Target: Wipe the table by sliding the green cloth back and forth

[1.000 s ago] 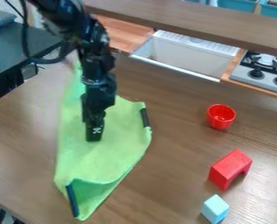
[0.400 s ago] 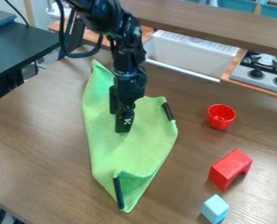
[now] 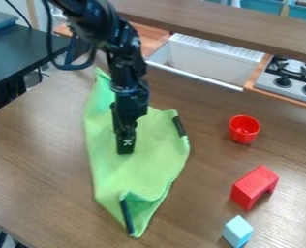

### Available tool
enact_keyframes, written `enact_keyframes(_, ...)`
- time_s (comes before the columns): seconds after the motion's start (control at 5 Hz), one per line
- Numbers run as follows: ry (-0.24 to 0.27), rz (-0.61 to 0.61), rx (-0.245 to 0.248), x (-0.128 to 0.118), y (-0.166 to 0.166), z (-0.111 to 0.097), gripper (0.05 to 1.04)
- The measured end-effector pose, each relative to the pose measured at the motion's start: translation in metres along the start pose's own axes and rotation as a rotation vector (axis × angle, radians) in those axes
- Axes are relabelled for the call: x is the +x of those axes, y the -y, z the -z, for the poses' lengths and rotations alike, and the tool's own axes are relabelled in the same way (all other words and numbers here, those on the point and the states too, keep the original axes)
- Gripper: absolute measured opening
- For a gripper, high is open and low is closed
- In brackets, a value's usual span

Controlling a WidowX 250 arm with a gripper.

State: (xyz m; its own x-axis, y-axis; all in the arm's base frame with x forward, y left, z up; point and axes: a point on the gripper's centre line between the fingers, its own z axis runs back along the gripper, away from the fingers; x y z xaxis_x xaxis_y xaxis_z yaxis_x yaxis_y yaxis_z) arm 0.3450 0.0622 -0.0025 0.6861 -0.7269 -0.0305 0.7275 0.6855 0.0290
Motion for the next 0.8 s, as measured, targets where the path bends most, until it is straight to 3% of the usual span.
enact_keyframes(0.4,-0.005,0.001,0.011,-0.058,-0.009,0.003,0.998)
enact_keyframes(0.8,-0.027,0.023,0.085,-0.097,-0.017,0.008,1.001)
